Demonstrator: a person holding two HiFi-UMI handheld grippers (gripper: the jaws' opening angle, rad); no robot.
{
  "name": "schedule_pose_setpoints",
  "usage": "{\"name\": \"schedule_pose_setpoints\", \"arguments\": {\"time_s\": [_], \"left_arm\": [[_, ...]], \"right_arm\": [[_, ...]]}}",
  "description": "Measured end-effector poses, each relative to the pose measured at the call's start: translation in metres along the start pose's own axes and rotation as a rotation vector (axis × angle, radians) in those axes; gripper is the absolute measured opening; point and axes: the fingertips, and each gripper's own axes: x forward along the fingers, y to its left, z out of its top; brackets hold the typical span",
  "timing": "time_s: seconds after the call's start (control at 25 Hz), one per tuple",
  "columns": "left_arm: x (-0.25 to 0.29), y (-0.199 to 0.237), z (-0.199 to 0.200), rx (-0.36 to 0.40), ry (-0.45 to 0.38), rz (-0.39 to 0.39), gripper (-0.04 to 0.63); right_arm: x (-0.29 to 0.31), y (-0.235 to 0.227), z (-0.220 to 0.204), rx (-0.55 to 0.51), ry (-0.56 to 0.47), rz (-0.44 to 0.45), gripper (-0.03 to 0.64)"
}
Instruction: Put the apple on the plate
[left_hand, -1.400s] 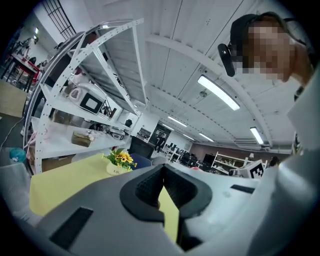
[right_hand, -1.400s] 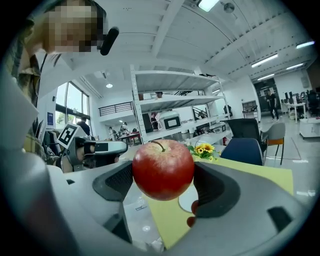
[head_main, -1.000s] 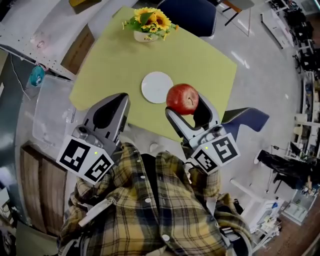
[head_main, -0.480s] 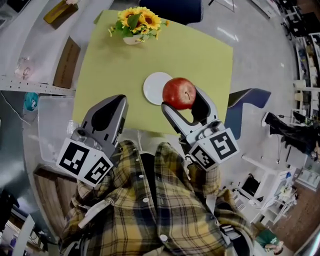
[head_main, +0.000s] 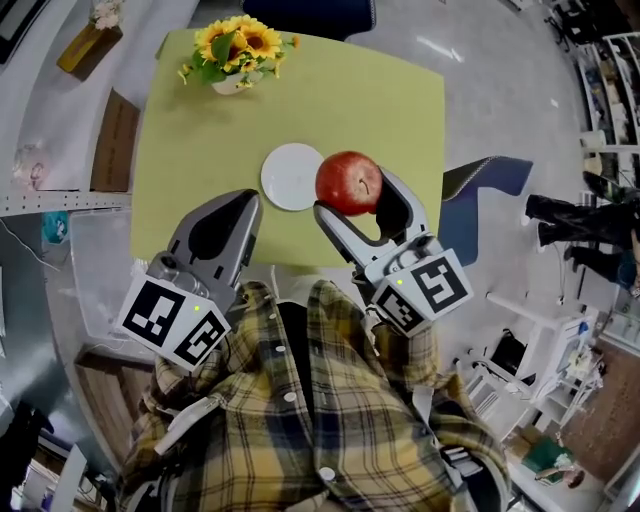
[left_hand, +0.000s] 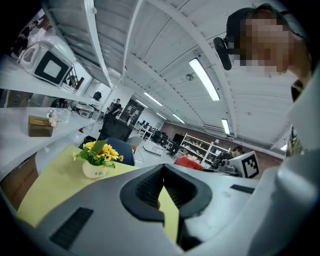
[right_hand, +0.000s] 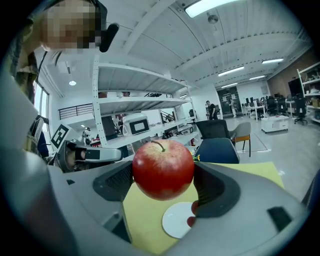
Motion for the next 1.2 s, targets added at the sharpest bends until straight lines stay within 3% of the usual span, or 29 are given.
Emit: {"name": "schedule_pose_setpoints", "arguments": {"time_s": [0.6,1.2], "left_arm": [[0.041,-0.016,0.007,0.038,-0.019,0.088,0.008],[0.06,-0.01,0.014,0.044,0.027,0.028,0.008]], "right_arm": [[0.005,-0.036,0.006,-0.02,-0.004,0.115,0.364],[0.024,-0.053,-0.01,-0.029,0.06,0.04,0.364]]}}
